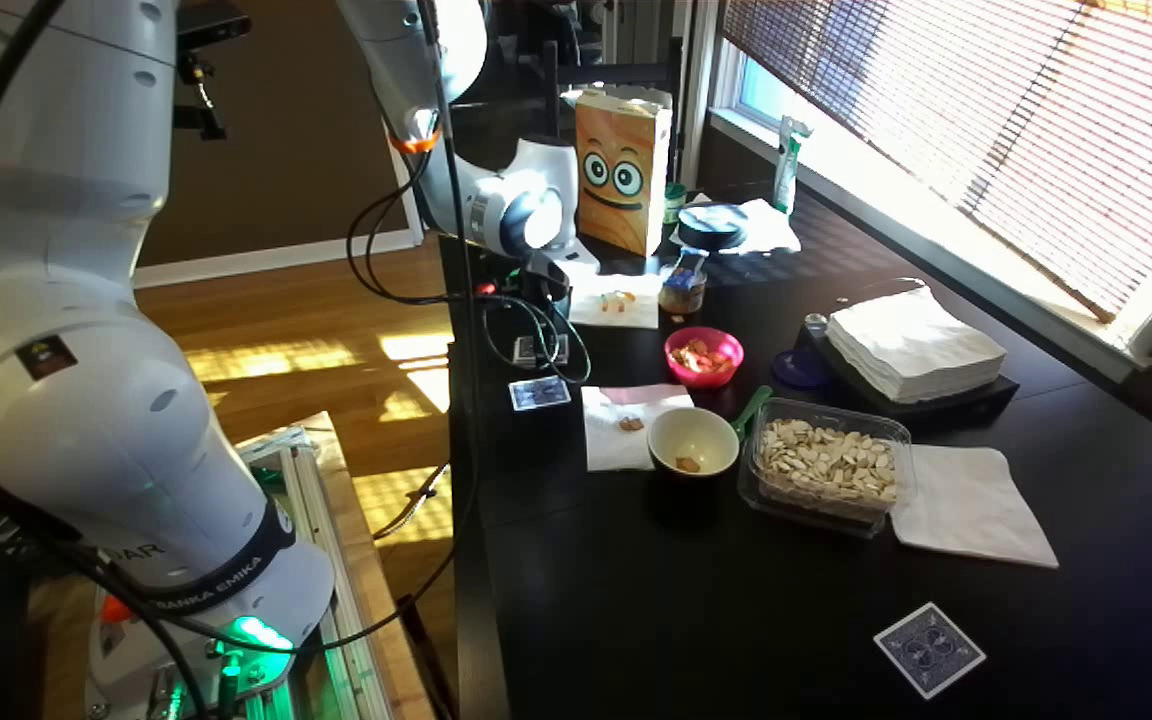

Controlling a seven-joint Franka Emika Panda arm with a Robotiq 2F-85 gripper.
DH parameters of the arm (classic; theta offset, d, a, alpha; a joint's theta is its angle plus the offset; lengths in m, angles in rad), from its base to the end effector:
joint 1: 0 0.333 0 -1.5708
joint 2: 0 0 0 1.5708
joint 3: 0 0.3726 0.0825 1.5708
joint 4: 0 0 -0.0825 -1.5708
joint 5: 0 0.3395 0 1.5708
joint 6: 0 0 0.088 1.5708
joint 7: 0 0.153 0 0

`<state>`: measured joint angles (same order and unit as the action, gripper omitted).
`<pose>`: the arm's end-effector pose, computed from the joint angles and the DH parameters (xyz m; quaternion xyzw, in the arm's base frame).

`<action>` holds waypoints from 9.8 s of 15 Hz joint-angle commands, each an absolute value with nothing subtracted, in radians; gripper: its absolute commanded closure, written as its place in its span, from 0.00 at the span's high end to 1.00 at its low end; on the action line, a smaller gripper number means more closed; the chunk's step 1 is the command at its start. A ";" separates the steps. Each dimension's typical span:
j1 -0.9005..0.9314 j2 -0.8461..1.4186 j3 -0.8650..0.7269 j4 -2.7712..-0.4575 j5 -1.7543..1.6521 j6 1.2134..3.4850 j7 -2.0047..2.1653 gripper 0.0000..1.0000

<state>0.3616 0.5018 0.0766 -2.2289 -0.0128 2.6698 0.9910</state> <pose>0.4902 0.2302 0.1844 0.9619 -0.2712 -0.0327 0.0075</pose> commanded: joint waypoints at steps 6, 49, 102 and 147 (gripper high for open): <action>0.357 0.451 0.063 -2.293 0.004 2.682 0.976 0.45; 0.282 0.343 0.049 -2.454 0.001 2.687 0.789 0.45; 0.354 0.512 0.082 -2.239 0.029 2.665 0.868 0.93; 0.358 0.503 0.079 -2.228 0.029 2.667 0.869 0.51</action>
<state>0.3450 0.4947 0.0916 -2.2361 0.0096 2.6646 0.8686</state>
